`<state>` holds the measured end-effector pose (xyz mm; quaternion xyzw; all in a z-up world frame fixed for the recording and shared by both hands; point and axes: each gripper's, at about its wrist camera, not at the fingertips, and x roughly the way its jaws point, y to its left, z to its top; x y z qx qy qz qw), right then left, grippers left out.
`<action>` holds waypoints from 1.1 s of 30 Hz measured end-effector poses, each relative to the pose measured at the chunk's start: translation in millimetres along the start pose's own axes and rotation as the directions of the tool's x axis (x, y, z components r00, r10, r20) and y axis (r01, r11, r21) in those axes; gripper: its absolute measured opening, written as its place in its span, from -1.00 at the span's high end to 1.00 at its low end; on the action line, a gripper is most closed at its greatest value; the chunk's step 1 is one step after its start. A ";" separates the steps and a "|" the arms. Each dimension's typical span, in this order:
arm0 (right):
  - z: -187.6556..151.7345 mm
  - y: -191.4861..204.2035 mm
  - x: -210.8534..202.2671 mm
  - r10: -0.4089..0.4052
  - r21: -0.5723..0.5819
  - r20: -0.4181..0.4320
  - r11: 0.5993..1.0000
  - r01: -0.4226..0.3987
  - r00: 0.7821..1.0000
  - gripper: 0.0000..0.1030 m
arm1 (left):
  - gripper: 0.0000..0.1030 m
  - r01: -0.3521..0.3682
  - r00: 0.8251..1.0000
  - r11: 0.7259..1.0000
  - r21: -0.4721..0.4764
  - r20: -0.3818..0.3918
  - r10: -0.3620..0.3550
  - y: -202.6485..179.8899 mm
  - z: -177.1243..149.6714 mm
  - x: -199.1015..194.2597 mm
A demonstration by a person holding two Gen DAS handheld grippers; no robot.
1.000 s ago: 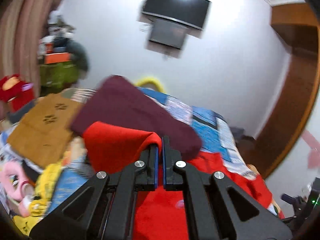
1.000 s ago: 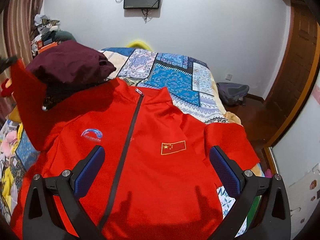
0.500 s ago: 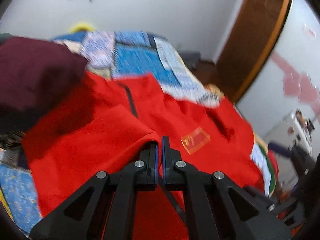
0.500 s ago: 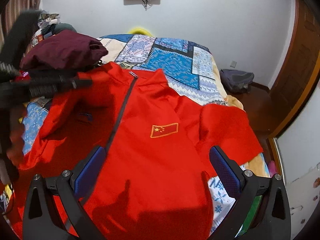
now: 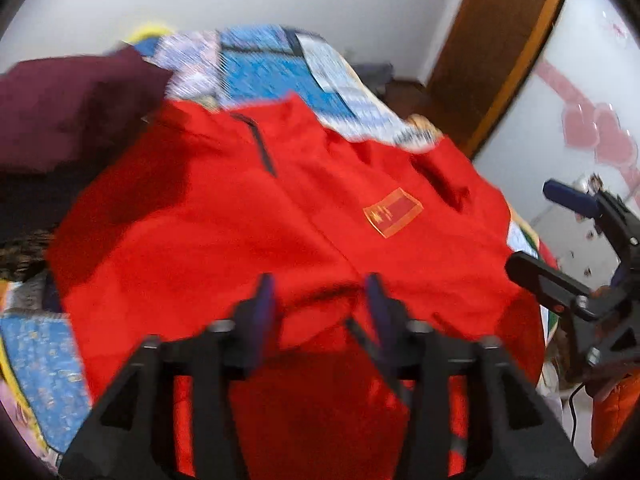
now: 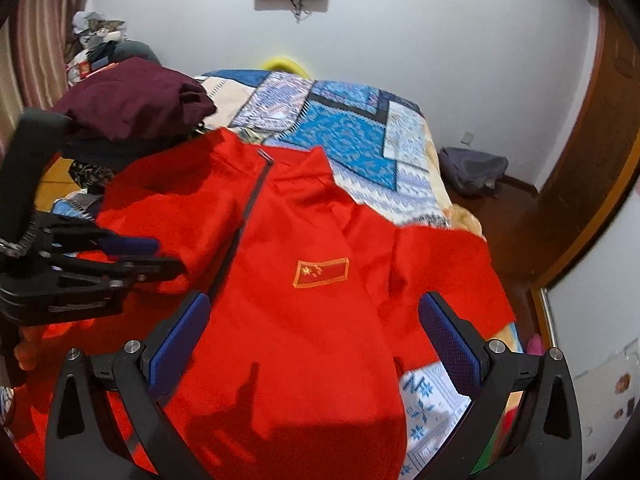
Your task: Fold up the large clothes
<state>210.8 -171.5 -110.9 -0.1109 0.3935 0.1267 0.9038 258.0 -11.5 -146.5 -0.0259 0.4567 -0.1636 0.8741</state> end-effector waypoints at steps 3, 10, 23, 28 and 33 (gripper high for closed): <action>11.6 13.1 -0.9 0.013 -0.045 0.018 0.999 -0.013 1.000 -1.00 | -0.19 -0.057 0.995 0.998 -0.031 0.081 0.059 22.7 -0.8 -33.7; 37.5 66.1 6.2 0.124 -0.183 0.023 0.976 -0.118 0.992 -1.00 | -0.45 -0.259 0.945 0.959 -0.114 0.175 0.276 87.3 -17.3 -91.6; 38.9 182.5 82.0 0.227 -0.385 -0.192 0.878 -0.286 0.955 -0.91 | -0.46 -0.378 0.925 0.908 -0.182 -0.041 0.377 169.5 -97.3 -62.4; 31.5 205.4 116.3 0.197 -0.407 -0.289 0.861 -0.306 0.937 -0.60 | -0.46 -0.344 0.937 0.919 -0.193 -0.125 0.325 175.5 -119.7 -28.9; 22.5 221.3 142.1 0.147 -0.441 -0.350 0.845 -0.302 0.925 -0.10 | -0.46 -0.333 0.938 0.923 -0.195 -0.170 0.302 176.7 -129.1 -5.2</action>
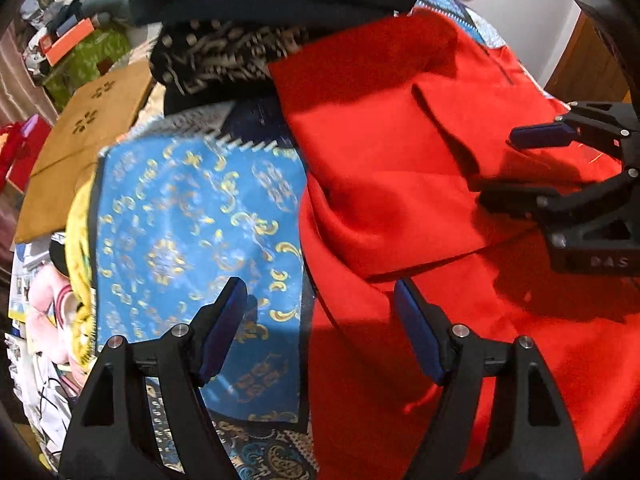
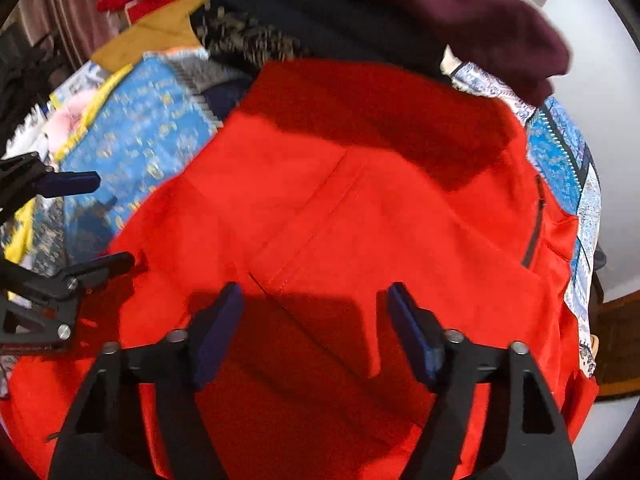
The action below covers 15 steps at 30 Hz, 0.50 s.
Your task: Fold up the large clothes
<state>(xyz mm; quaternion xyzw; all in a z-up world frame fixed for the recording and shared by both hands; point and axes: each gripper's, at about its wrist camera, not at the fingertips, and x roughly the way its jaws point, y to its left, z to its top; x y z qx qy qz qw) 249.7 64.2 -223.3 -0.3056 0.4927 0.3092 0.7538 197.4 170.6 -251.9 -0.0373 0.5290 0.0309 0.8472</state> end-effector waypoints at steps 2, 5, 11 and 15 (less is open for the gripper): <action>-2.0 -2.3 6.5 0.012 0.018 -0.003 1.000 -0.012 1.000 0.12 | -0.46 0.004 1.000 1.000 -0.012 -0.014 -0.004 -1.2 -0.9 6.1; -4.8 -8.9 4.7 0.049 0.058 0.028 0.997 -0.051 0.998 0.42 | -0.46 0.000 1.000 0.999 -0.036 -0.026 -0.001 -0.8 -1.4 14.8; -10.3 -32.1 -22.9 0.041 0.149 0.131 0.987 -0.061 0.991 0.88 | -0.46 -0.005 1.000 0.996 -0.093 -0.016 0.004 -0.5 2.8 15.9; -16.3 -65.7 -59.7 0.007 0.261 0.246 0.963 -0.073 0.969 0.89 | -0.46 -0.027 1.000 0.992 -0.124 -0.009 0.026 2.5 5.5 14.9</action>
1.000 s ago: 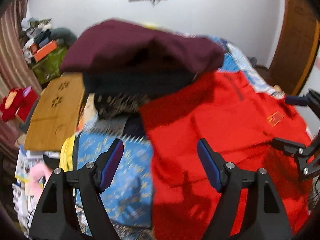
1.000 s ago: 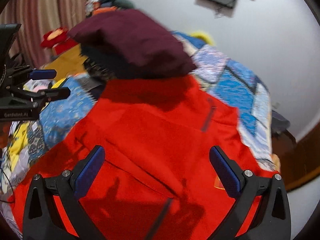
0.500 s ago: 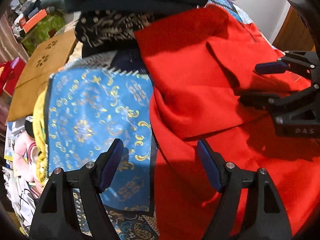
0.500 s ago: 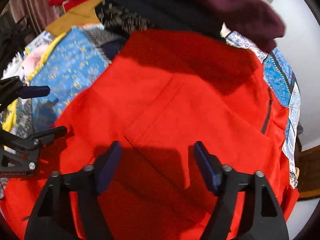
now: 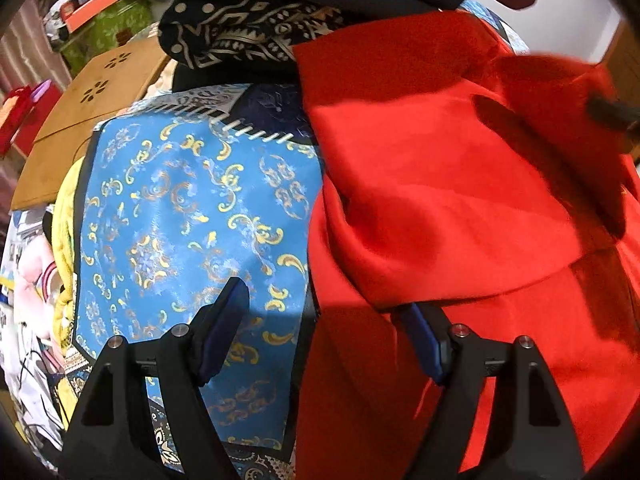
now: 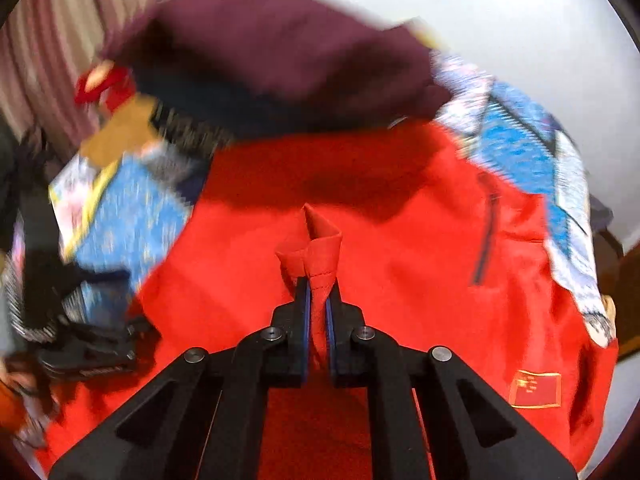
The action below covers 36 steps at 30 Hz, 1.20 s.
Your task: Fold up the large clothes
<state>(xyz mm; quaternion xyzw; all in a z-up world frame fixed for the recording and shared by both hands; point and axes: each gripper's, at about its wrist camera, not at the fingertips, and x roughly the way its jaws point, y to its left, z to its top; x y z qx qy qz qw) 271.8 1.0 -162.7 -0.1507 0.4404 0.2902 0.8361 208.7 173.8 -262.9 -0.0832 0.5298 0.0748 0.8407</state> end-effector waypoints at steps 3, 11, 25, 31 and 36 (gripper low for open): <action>8.4 -33.8 -38.1 -0.030 0.108 0.104 0.994 0.019 0.994 0.89 | -0.46 -0.033 0.999 0.999 -0.027 0.029 0.034 1.7 5.7 -6.0; -2.9 -104.9 -93.2 -0.143 0.336 0.229 0.940 0.059 0.963 0.89 | -0.46 -0.072 0.994 0.994 -0.085 0.074 0.079 2.4 16.0 -20.9; -116.9 -175.3 -86.1 -0.095 0.550 0.007 0.832 0.075 0.995 0.89 | -0.46 -0.144 0.989 0.986 -0.085 0.027 0.147 2.2 18.4 -3.8; -143.7 -184.5 -87.0 -0.067 0.580 -0.025 0.811 0.069 0.997 0.76 | -0.46 -0.137 0.991 0.989 -0.046 -0.003 0.137 -5.4 12.2 -5.6; -152.2 -193.9 -98.2 -0.029 0.630 -0.007 0.776 0.027 1.000 0.21 | -0.46 -0.104 0.994 0.994 0.033 0.030 0.103 -24.3 7.2 -33.9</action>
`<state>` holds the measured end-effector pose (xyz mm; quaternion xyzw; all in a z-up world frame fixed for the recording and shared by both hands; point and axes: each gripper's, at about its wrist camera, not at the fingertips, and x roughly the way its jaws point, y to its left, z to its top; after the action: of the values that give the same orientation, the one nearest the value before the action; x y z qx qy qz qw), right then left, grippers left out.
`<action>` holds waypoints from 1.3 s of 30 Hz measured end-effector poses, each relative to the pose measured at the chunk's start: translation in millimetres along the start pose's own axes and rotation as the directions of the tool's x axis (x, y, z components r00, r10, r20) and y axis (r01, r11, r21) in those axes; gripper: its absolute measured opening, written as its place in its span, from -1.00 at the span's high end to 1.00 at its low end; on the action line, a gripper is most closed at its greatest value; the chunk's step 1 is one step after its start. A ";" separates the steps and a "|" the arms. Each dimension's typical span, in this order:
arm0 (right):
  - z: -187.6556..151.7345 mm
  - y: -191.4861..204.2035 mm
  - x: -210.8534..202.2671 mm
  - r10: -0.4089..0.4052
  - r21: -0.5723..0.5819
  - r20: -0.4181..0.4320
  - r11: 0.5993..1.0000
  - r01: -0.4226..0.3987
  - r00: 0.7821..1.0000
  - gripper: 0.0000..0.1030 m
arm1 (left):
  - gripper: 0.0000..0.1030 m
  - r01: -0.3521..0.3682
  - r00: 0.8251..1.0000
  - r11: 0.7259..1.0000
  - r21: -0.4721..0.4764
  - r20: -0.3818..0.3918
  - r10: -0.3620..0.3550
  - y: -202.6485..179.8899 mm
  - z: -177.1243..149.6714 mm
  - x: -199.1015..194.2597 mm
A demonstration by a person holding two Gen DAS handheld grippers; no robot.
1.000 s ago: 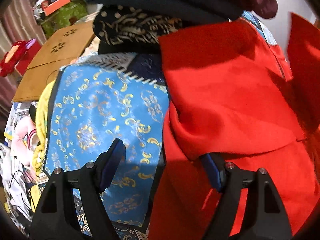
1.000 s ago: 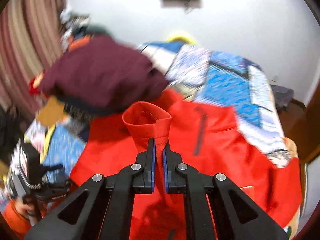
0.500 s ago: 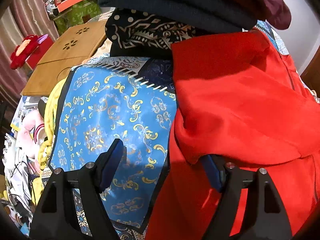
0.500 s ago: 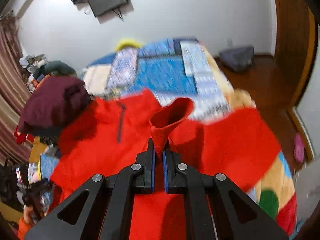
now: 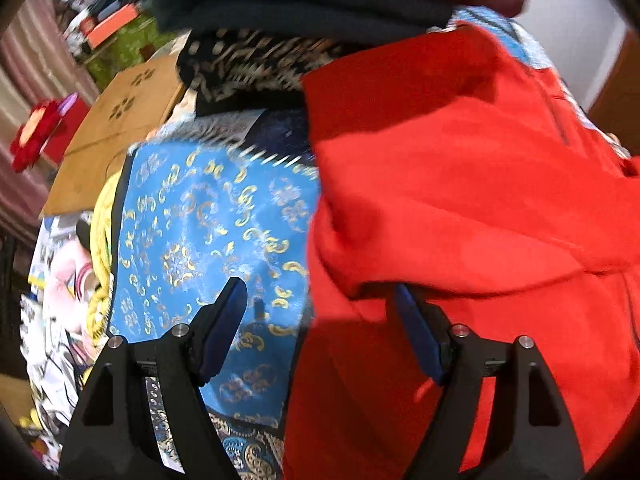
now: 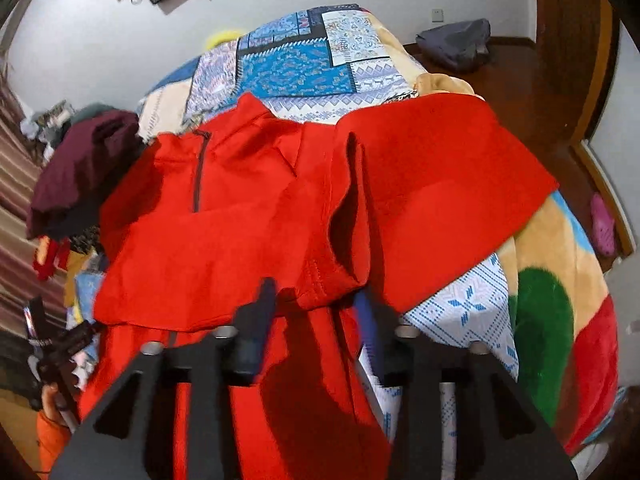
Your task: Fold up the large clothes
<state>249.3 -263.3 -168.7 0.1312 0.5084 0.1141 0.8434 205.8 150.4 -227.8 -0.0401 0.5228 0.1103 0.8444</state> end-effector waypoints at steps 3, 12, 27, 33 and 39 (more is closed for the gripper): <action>1.5 -4.3 -11.3 0.002 0.007 0.017 1.000 -0.002 1.000 0.20 | -0.46 0.019 0.999 0.998 0.055 0.042 -0.022 -13.0 3.2 -24.3; 15.2 -46.5 -52.9 -0.021 0.113 0.163 0.994 0.003 0.986 0.00 | -0.62 0.100 0.974 0.980 0.173 0.186 -0.132 -64.5 39.1 -76.5; 35.2 -156.3 27.2 0.036 0.467 0.055 0.882 -0.058 0.998 0.00 | -0.63 0.351 0.936 0.930 0.114 -0.048 -0.348 -140.5 78.5 4.9; 58.4 -172.3 46.5 -0.046 0.512 0.084 0.859 -0.004 0.995 0.45 | -0.64 0.341 0.938 0.933 0.116 -0.101 -0.330 -151.8 69.1 26.8; 67.6 -176.1 41.7 -0.116 0.484 0.109 0.873 0.049 0.987 0.90 | -0.64 0.277 0.961 0.942 0.188 -0.084 -0.265 -163.4 61.5 27.1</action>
<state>338.8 -422.3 -232.3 0.3216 0.4679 -0.0608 0.8210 308.4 6.7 -232.1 -0.0305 0.5448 -0.0606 0.8358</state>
